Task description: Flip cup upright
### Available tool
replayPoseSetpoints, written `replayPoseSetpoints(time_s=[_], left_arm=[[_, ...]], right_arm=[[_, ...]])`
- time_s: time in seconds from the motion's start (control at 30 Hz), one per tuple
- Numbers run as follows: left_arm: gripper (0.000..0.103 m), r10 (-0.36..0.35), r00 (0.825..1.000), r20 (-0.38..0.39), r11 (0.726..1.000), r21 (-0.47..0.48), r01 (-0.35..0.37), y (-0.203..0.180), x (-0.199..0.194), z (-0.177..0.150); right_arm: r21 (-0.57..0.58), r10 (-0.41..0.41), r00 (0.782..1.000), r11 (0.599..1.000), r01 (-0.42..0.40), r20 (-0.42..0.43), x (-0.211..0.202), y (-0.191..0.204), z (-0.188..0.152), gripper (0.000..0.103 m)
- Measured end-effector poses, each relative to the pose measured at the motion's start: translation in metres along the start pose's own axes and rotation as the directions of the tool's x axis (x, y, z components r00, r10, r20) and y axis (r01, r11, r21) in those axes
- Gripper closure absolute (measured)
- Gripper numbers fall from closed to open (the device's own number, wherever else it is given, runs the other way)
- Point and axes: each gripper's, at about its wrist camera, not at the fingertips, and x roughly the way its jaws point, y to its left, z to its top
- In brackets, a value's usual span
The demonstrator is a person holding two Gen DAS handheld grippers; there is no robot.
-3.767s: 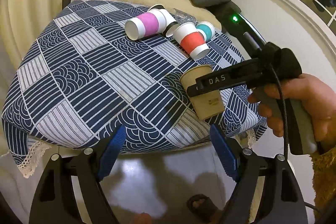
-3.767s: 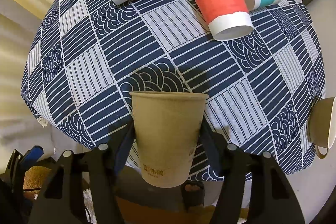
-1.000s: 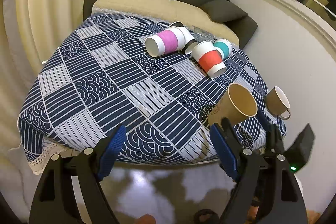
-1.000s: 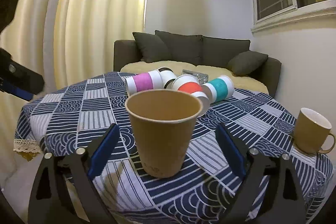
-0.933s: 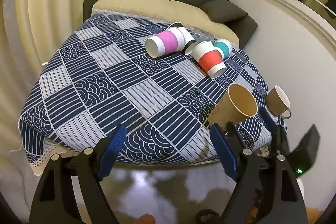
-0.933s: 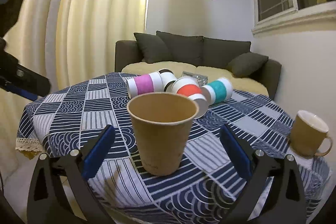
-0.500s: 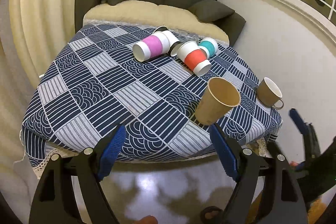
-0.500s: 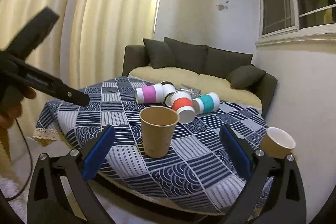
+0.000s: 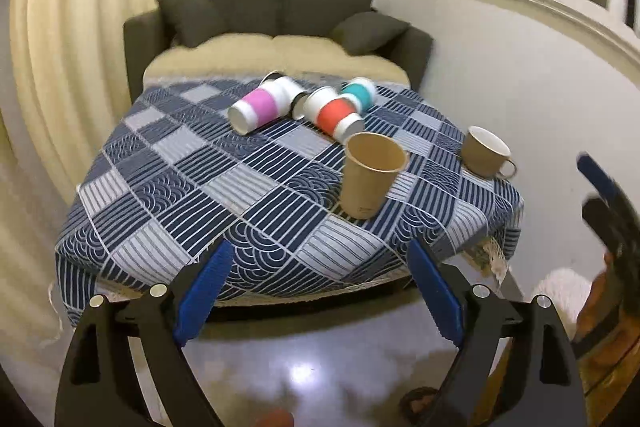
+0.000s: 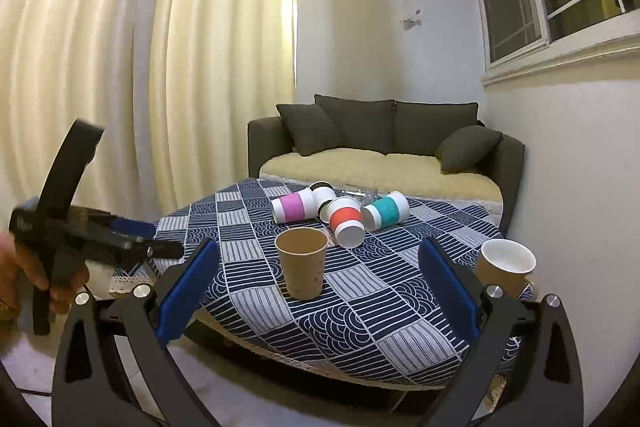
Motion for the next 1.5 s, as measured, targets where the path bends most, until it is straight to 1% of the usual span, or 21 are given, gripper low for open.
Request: replayPoseSetpoints(time_s=[0.03, 0.1, 0.17, 0.23, 0.3, 0.5, 0.6, 0.7, 0.87, 1.1, 1.17, 1.23, 1.33, 1.4, 1.5], left_arm=[[0.011, 0.008, 1.0, 0.014, 0.999, 0.033, -0.008, -0.007, -0.004, -0.004], [0.01, 0.03, 0.999, 0.036, 0.996, 0.082, -0.033, -0.017, -0.01, -0.009], [0.007, 0.018, 0.999, 0.051, 0.994, 0.111, -0.023, -0.024, -0.014, -0.012], [0.007, -0.004, 0.998, 0.057, 0.993, 0.12, -0.003, -0.028, -0.017, -0.016], [0.007, -0.027, 0.998, 0.062, 0.993, 0.118, 0.02, -0.03, -0.018, -0.018], [0.007, -0.041, 0.998, 0.05, 0.995, 0.095, 0.036, -0.029, -0.009, -0.023], [0.007, -0.031, 0.999, 0.045, 0.994, 0.103, 0.026, -0.028, -0.004, -0.027], [0.007, -0.034, 0.999, 0.037, 0.994, 0.106, 0.03, -0.028, 0.0, -0.029], [0.007, -0.032, 0.999, 0.042, 0.996, 0.085, 0.028, -0.024, 0.004, -0.028], [0.007, -0.038, 0.998, 0.042, 0.997, 0.065, 0.035, -0.021, 0.005, -0.026], [0.007, -0.024, 0.997, 0.067, 0.998, 0.066, 0.02, -0.022, 0.0, -0.026], [0.007, -0.032, 0.996, 0.082, 0.997, 0.067, 0.026, -0.022, -0.005, -0.025], [0.007, -0.026, 0.997, 0.076, 0.998, 0.064, 0.022, -0.022, -0.005, -0.026], [0.007, -0.004, 0.996, 0.087, 0.998, 0.062, -0.001, -0.022, -0.006, -0.026], [0.007, -0.005, 0.997, 0.081, 0.999, 0.049, 0.001, -0.019, -0.006, -0.025]], right_arm=[[0.006, 0.004, 1.0, 1.0, -0.004, 0.0, -0.002, -0.002, 0.0, 0.005], [0.011, 0.001, 1.0, 1.0, -0.001, -0.005, -0.006, -0.005, 0.0, 0.005], [0.015, 0.0, 1.0, 1.0, 0.001, -0.011, -0.008, -0.008, -0.003, 0.005], [0.023, 0.001, 1.0, 1.0, 0.0, -0.017, -0.008, -0.01, -0.004, 0.005], [0.028, 0.002, 1.0, 1.0, -0.002, -0.021, -0.008, -0.011, -0.004, 0.005], [0.058, -0.003, 0.999, 0.998, 0.006, -0.04, 0.0, -0.016, -0.014, 0.005], [0.066, -0.002, 0.998, 0.998, 0.006, -0.058, 0.006, -0.017, -0.018, 0.005], [0.075, -0.001, 0.998, 0.997, 0.006, -0.059, 0.009, -0.018, -0.019, 0.005], [0.098, -0.005, 0.998, 0.995, 0.012, -0.07, 0.013, -0.022, -0.021, 0.005], [0.103, 0.008, 0.998, 0.995, -0.002, -0.056, 0.011, -0.022, -0.022, 0.005], [0.099, 0.014, 0.998, 0.995, -0.008, -0.058, 0.012, -0.022, -0.022, 0.005], [0.092, 0.015, 0.998, 0.996, -0.009, -0.065, 0.013, -0.021, -0.022, 0.005], [0.088, 0.02, 0.998, 0.996, -0.014, -0.065, 0.014, -0.019, -0.021, 0.005], [0.085, 0.02, 0.998, 0.996, -0.015, -0.063, 0.013, -0.018, -0.021, 0.005], [0.08, 0.017, 0.998, 0.997, -0.012, -0.056, 0.012, -0.017, -0.021, 0.005]])
